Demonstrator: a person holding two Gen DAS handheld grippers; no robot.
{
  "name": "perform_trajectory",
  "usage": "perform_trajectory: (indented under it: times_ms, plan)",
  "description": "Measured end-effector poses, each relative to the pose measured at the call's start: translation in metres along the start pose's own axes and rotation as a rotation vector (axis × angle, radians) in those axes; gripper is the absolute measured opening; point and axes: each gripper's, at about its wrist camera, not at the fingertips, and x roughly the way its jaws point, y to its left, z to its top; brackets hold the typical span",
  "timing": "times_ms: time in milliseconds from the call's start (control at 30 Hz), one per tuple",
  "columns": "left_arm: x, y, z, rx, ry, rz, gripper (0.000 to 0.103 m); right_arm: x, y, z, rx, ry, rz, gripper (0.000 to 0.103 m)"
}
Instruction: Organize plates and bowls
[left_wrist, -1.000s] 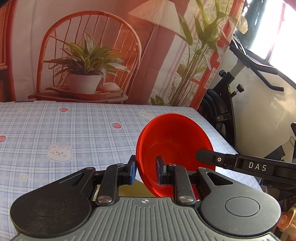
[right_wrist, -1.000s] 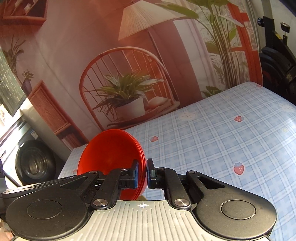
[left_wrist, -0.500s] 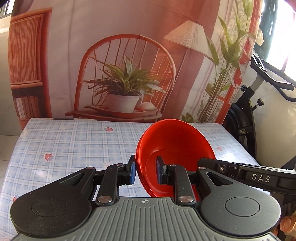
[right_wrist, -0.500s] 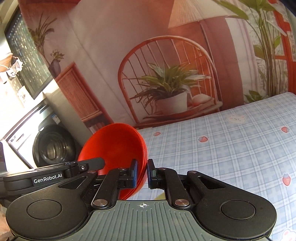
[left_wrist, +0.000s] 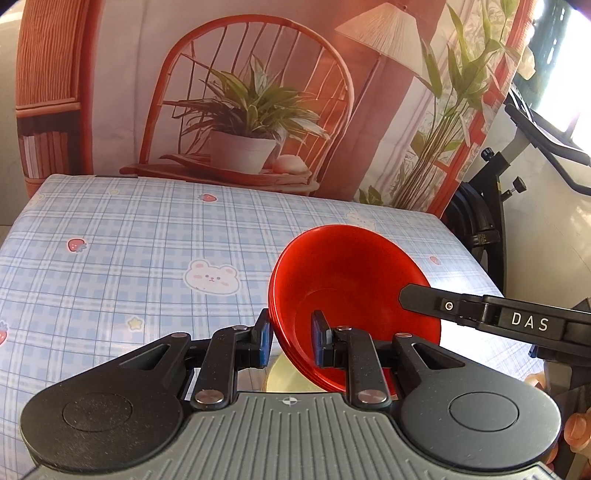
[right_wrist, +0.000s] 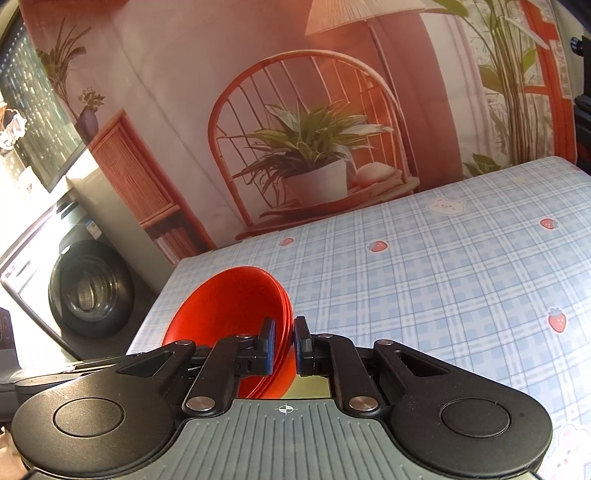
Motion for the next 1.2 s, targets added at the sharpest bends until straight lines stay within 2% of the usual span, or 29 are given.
perform_trajectory:
  times_ms: [167, 533, 700, 1200]
  plan:
    - [0.011, -0.009, -0.016, 0.006, 0.038, -0.016, 0.023, -0.003, -0.021, -0.017, 0.042, 0.021, -0.024, 0.011]
    - [0.025, -0.018, -0.039, 0.024, 0.087, 0.018, 0.023, 0.0, -0.042, -0.047, 0.092, 0.053, -0.029, 0.013]
    - [0.025, -0.023, -0.045, 0.047, 0.086, 0.042, 0.023, 0.0, -0.044, -0.052, 0.093, 0.055, -0.018, 0.014]
    - [0.03, -0.02, -0.053, 0.027, 0.118, 0.039, 0.023, 0.005, -0.048, -0.059, 0.087, 0.075, -0.021, 0.015]
